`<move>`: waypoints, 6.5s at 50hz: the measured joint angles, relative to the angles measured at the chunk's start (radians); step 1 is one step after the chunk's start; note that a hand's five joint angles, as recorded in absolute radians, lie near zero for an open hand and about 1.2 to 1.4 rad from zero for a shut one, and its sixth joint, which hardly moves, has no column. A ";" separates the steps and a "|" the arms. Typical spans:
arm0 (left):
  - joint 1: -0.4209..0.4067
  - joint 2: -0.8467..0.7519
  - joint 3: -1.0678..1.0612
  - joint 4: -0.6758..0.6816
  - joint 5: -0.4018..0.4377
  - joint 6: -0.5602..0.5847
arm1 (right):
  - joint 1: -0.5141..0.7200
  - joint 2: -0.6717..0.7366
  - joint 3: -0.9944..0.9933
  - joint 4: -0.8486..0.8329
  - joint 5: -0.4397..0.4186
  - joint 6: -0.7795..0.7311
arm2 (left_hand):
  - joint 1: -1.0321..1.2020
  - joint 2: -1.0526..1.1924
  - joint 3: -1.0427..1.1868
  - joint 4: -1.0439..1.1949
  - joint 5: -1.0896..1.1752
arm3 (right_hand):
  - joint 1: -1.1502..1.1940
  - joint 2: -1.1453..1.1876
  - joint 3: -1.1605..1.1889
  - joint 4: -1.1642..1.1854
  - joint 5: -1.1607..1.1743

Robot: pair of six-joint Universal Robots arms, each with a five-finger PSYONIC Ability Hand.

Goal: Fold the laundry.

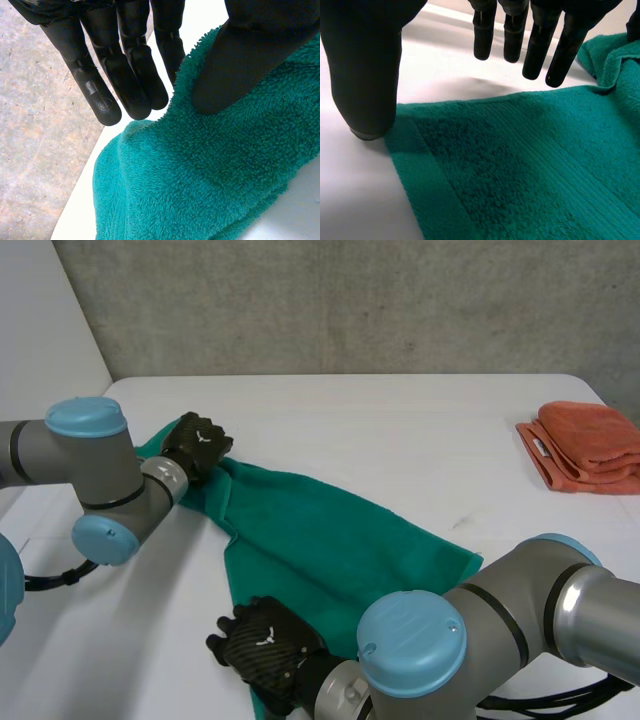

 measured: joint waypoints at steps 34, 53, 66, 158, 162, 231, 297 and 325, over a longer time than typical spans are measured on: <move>0.008 0.035 -0.050 -0.001 0.003 0.000 | -0.024 0.028 -0.036 -0.011 0.068 -0.126 | 0.000 0.004 0.004 0.004 0.000 | 0.184 0.230 0.216 0.216 0.114; 0.010 0.054 -0.066 -0.002 0.002 0.000 | -0.099 0.049 -0.074 -0.018 0.099 -0.166 | 0.000 0.004 0.004 0.004 0.000 | 0.507 0.609 0.595 0.601 0.587; 0.011 0.106 -0.109 -0.003 -0.001 -0.005 | -0.170 -0.007 -0.097 0.010 0.109 -0.172 | 0.000 0.004 0.004 0.004 0.000 | 0.659 0.822 0.817 0.823 0.807; -0.028 0.712 -0.676 -0.015 -0.154 -0.387 | -0.737 -0.370 0.175 0.154 0.030 -0.365 | -0.713 -0.798 -0.794 -0.804 -0.741 | 0.044 0.075 0.044 0.037 0.043; 0.077 0.670 -0.627 -0.011 -0.019 -0.382 | -0.739 -0.388 0.193 0.189 0.022 -0.335 | -0.623 -0.713 -0.709 -0.716 -0.657 | 0.044 0.075 0.044 0.037 0.043; 0.222 0.743 -0.576 -0.085 0.066 -0.355 | -0.827 -0.352 0.124 0.123 -0.017 -0.127 | 0.032 0.003 0.004 0.004 0.009 | 0.670 0.825 0.817 0.824 0.807; 0.053 0.337 -0.086 0.329 -0.203 -0.407 | -0.675 0.062 -0.824 0.144 0.239 -0.413 | 0.032 0.005 0.006 0.005 0.009 | 0.670 0.825 0.817 0.826 0.819; 0.177 0.600 -0.730 0.011 -0.168 -0.149 | -0.704 -0.228 -0.077 0.420 0.162 -0.672 | 0.032 0.005 0.006 0.005 0.009 | 0.670 0.825 0.817 0.826 0.819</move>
